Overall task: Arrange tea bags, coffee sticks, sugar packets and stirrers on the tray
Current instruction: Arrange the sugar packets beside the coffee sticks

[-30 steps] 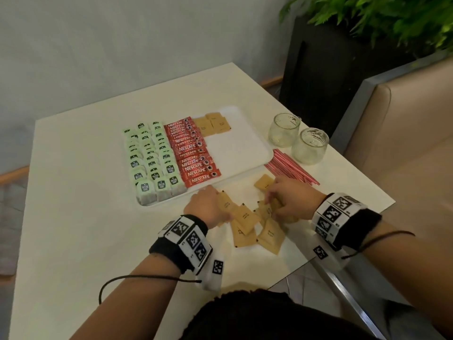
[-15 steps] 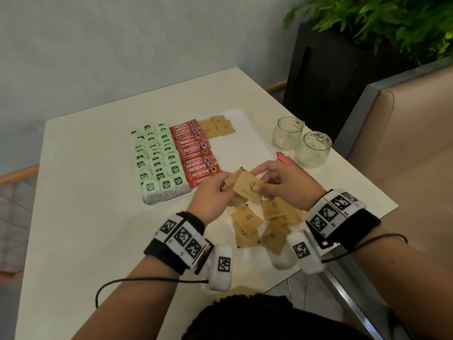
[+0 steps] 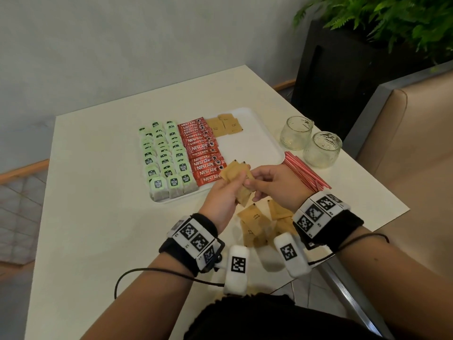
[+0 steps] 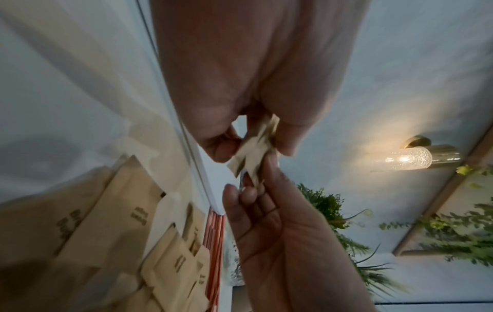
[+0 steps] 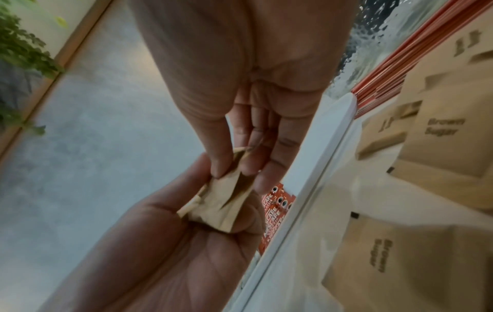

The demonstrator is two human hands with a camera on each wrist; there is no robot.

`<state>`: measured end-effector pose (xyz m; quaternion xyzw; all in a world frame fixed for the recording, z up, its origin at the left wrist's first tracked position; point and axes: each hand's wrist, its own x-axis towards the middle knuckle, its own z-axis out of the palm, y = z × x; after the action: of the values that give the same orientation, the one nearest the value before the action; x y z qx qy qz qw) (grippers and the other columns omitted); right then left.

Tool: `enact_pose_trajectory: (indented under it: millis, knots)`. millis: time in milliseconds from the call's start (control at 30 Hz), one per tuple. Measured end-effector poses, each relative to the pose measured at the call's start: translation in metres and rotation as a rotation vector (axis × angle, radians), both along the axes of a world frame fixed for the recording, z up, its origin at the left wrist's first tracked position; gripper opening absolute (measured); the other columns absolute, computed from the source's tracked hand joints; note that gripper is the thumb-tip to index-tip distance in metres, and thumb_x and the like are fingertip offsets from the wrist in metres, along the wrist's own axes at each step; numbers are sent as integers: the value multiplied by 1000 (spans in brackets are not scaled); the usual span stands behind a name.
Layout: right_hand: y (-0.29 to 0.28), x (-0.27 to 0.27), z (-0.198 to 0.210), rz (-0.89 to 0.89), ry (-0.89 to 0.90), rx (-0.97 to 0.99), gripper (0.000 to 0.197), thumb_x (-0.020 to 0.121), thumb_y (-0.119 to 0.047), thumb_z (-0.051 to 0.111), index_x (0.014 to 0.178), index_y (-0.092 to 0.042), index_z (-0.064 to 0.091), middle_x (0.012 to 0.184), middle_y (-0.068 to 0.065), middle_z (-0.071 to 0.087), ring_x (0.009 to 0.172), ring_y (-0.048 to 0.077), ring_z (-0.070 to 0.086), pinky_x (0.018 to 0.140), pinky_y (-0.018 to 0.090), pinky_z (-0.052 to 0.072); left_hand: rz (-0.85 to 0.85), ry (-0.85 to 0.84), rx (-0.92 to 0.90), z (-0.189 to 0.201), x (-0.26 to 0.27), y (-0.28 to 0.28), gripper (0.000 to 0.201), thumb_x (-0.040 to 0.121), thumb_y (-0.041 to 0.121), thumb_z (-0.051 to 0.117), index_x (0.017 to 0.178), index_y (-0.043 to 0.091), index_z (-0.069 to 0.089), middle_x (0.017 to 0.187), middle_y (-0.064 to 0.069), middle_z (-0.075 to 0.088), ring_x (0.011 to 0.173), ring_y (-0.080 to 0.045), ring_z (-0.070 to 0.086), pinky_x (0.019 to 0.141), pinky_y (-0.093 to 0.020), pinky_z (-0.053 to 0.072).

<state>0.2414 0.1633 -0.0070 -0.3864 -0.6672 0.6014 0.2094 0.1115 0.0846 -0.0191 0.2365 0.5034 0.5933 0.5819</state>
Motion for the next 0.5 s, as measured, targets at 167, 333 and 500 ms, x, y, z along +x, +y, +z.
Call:
enact_pose_trajectory:
  millis: [167,333,500]
  knots:
    - [-1,-4,-13,33,-89,0,19,83,-22,75,98,-10,73,74,16,65,61,20,62,70,38,59,101,-95,-92,-9,-2,3,32,106,23,38,117,2,60,112,-16,68,108,-28,64,99,-39,49]
    - [-1,-1,-22,50,-374,88,29,73,-33,82,92,-19,65,81,5,70,64,15,65,65,32,55,166,-149,-159,-9,-13,4,23,105,17,39,111,3,57,107,-17,69,99,-31,67,82,-39,55]
    - [-5,0,-29,173,-798,229,72,47,-65,84,96,-24,52,92,-7,61,85,12,59,82,34,52,164,41,-207,-11,-17,4,21,98,3,45,112,7,59,79,-6,62,78,-24,65,79,-37,59]
